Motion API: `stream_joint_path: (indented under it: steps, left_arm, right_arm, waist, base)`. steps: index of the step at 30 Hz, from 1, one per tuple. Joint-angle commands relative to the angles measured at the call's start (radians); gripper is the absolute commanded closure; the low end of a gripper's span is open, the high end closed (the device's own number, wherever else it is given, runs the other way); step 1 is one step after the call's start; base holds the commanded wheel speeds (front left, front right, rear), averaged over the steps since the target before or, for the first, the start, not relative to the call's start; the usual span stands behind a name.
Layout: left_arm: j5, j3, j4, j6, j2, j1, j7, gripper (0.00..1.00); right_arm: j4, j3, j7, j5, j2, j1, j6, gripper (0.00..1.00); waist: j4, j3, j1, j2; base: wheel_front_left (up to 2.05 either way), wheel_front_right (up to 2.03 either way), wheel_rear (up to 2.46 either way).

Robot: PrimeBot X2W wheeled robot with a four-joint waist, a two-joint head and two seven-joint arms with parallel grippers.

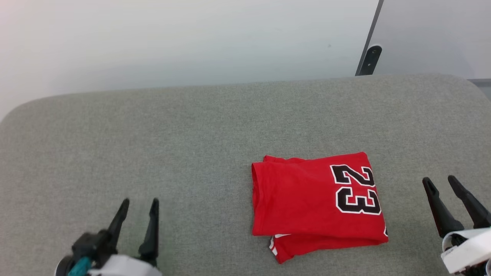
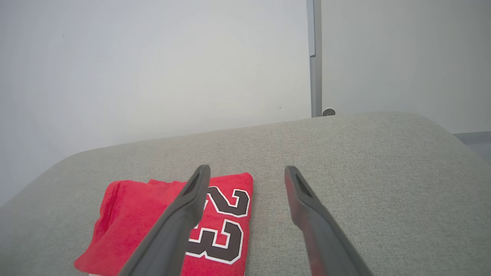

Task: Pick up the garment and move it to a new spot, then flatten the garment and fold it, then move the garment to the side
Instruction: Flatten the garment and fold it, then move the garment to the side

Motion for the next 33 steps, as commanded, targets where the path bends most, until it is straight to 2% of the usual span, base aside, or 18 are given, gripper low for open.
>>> stream_joint_path:
  steps: [1, 12, 33]
  left_arm:
    - [0.011, 0.007, -0.01, 0.007, 0.005, 0.024, -0.001, 0.0]
    - [0.035, 0.06, -0.213, 0.064, -0.024, 0.258, -0.001, 0.0]
    - [0.031, 0.028, -0.27, 0.086, -0.029, 0.281, 0.023, 0.0]
  right_arm:
    - [-0.003, -0.009, -0.012, -0.001, 0.007, 0.013, 0.0, 0.0]
    - [-0.065, -0.054, -0.027, -0.024, 0.038, 0.127, 0.0, 0.0]
    - [-0.082, -0.086, 0.001, -0.035, 0.064, 0.155, 0.0, 0.0]
  waist:
    - [0.001, -0.005, 0.0, -0.0001]
    - [-0.001, -0.007, 0.0, -0.0001]
    - [0.004, -0.028, 0.0, -0.0001]
  base:
    - [0.0, 0.0, 0.0]
    - [0.0, 0.0, 0.0]
    - [0.0, 0.0, 0.0]
